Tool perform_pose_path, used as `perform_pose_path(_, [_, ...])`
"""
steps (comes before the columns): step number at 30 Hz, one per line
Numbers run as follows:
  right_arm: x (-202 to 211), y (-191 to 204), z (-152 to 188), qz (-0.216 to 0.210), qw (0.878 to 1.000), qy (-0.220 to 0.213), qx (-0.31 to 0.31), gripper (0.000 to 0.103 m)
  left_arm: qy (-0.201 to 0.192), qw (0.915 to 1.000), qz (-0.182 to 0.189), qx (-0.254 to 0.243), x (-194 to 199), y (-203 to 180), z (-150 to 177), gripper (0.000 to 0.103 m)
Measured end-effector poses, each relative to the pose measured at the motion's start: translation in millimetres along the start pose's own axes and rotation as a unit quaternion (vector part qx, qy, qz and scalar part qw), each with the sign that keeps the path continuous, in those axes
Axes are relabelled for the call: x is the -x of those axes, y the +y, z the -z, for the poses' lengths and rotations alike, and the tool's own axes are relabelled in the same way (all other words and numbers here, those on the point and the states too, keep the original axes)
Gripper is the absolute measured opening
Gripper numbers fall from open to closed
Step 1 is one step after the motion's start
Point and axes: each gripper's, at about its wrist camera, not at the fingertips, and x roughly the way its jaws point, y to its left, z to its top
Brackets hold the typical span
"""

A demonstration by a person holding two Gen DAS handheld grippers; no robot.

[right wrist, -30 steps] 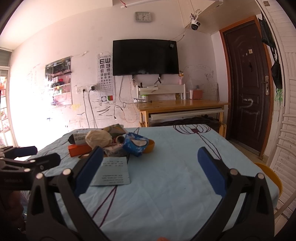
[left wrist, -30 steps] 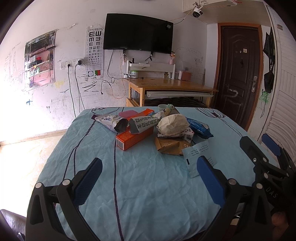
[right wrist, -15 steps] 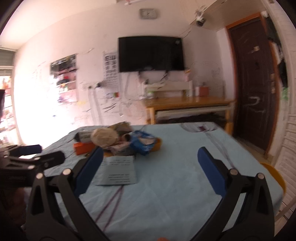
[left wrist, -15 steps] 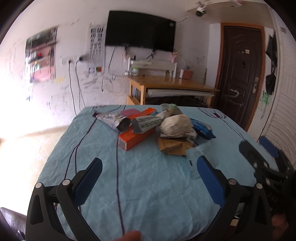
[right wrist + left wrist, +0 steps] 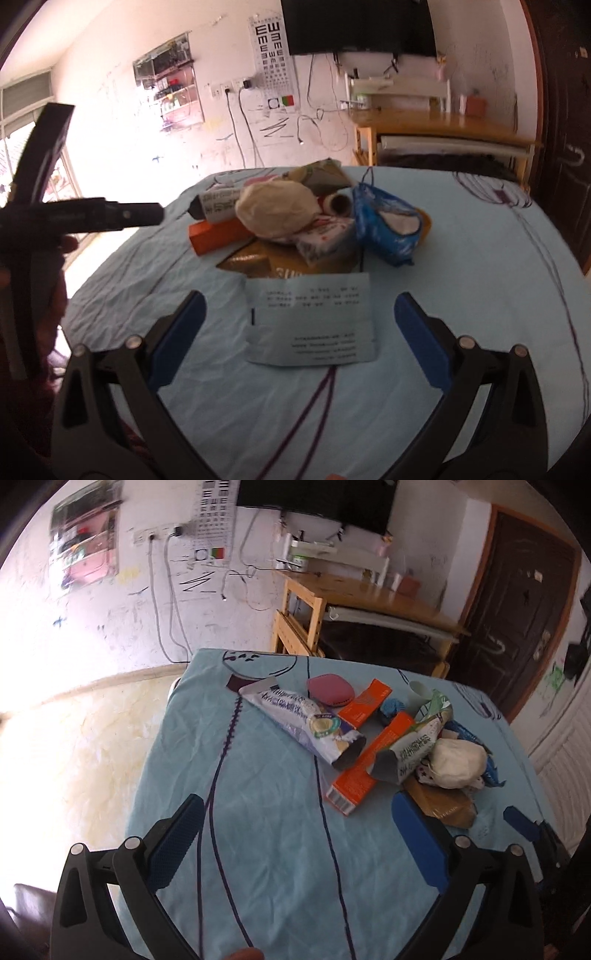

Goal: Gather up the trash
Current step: 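Grasp the white receipt with the right tool while the left tool grasps the silver sachet, then carry the receipt to the orange bin and open the right tool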

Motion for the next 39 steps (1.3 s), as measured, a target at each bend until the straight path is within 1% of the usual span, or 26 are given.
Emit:
perform_pose_path(1, [-2.0, -2.8, -1.3, -0.003, 1.000, 0.010, -0.004, 0.099, 0.012, 0.9999, 0.004, -0.002, -4.2, 1.0, -5.8, 0.096])
perform_pose_path(3, [-8.0, -6.3, -3.9, -0.013, 0.999, 0.036, -0.014, 0.099, 0.029, 0.9994, 0.011, 0.012, -8.7, 6.0, -18.0, 0.096])
perform_pose_path(5, [-17.0, -10.7, -8.4, -0.023, 0.997, 0.066, -0.029, 0.099, 0.051, 0.9976, 0.014, 0.045, -17.6, 14.9, -40.5, 0.096])
perform_pose_path(8, [-21.7, -16.4, -13.3, -0.032, 0.995, 0.087, -0.038, 0.098, 0.078, 0.9941, -0.011, 0.075, -34.6, 14.0, -66.7, 0.096])
perform_pose_path(10, [-21.4, -16.2, -14.5, -0.039, 0.994, 0.094, -0.028, 0.098, 0.107, 0.9886, -0.033, 0.100, -52.9, 12.1, -80.6, 0.096])
perform_pose_path(11, [-21.0, -17.1, -13.6, -0.041, 0.994, 0.097, -0.029, 0.094, 0.116, 0.9858, -0.040, 0.115, -59.7, 11.5, -84.0, 0.096])
perform_pose_path(14, [-17.3, -19.0, -12.3, -0.016, 0.995, 0.095, -0.016, 0.063, 0.139, 0.9809, -0.057, 0.123, -73.1, 4.1, -88.1, 0.096])
perform_pose_path(16, [-13.1, -23.1, -9.8, -0.006, 0.996, 0.093, -0.007, 0.049, 0.149, 0.9786, -0.064, 0.126, -79.0, -0.6, -89.7, 0.093])
perform_pose_path(17, [-9.3, -26.9, -7.6, -0.006, 0.996, 0.091, -0.006, 0.042, 0.153, 0.9771, -0.064, 0.134, -80.9, 0.3, -89.1, 0.084])
perform_pose_path(18, [-8.8, -28.5, -6.9, -0.008, 0.996, 0.091, -0.007, 0.042, 0.159, 0.9752, -0.063, 0.140, -83.7, 1.4, -88.2, 0.077])
perform_pose_path(19, [-4.8, -32.1, -4.9, -0.010, 0.996, 0.087, -0.008, 0.041, 0.172, 0.9727, -0.059, 0.144, -90.5, 1.2, -87.2, 0.074])
perform_pose_path(20, [-3.1, -33.9, -3.6, -0.011, 0.996, 0.084, -0.008, 0.041, 0.181, 0.9711, -0.056, 0.145, -95.0, 1.5, -85.7, 0.067])
perform_pose_path(21, [4.2, -36.6, -0.2, -0.016, 0.997, 0.077, -0.008, 0.041, 0.187, 0.9697, -0.055, 0.147, -98.9, 2.1, -83.4, 0.064])
perform_pose_path(22, [7.2, -37.0, 0.7, -0.020, 0.997, 0.072, -0.006, 0.041, 0.185, 0.9687, -0.057, 0.155, -100.7, 4.3, -81.4, 0.063])
perform_pose_path(23, [11.5, -37.4, 2.6, -0.021, 0.998, 0.066, -0.003, 0.041, 0.186, 0.9680, -0.061, 0.157, -102.8, 6.9, -80.2, 0.054])
perform_pose_path(24, [12.0, -37.0, -0.1, -0.019, 0.998, 0.060, 0.001, 0.041, 0.180, 0.9689, -0.070, 0.155, -104.3, 8.7, -81.4, 0.037])
perform_pose_path(25, [17.0, -39.5, 0.9, -0.024, 0.998, 0.053, 0.002, 0.041, 0.181, 0.9682, -0.069, 0.158, -103.3, 9.9, -82.1, 0.033])
perform_pose_path(26, [19.0, -42.1, 1.2, -0.028, 0.998, 0.050, 0.000, 0.041, 0.180, 0.9684, -0.064, 0.161, -101.7, 11.1, -82.6, 0.026])
perform_pose_path(29, [29.4, -54.4, -0.2, -0.033, 0.999, 0.032, -0.011, 0.041, 0.162, 0.9694, -0.056, 0.176, -91.1, 17.4, -84.9, 0.025])
perform_pose_path(31, [38.0, -63.9, -3.7, -0.033, 0.999, 0.014, -0.022, 0.041, 0.146, 0.9724, -0.063, 0.171, -78.7, 18.1, -83.8, 0.025])
perform_pose_path(33, [48.4, -75.7, -7.1, -0.025, 0.999, -0.002, -0.031, 0.041, 0.130, 0.9755, -0.066, 0.165, -64.2, 17.1, -85.5, 0.025])
perform_pose_path(36, [59.3, -95.8, -11.0, -0.012, 0.999, -0.019, -0.043, 0.041, 0.101, 0.9825, -0.068, 0.141, -35.7, 4.9, -90.8, 0.025])
perform_pose_path(39, [69.4, -121.3, -12.0, 0.013, 0.997, -0.032, -0.063, 0.041, 0.081, 0.9888, -0.042, 0.118, -8.9, -18.9, -98.7, 0.025])
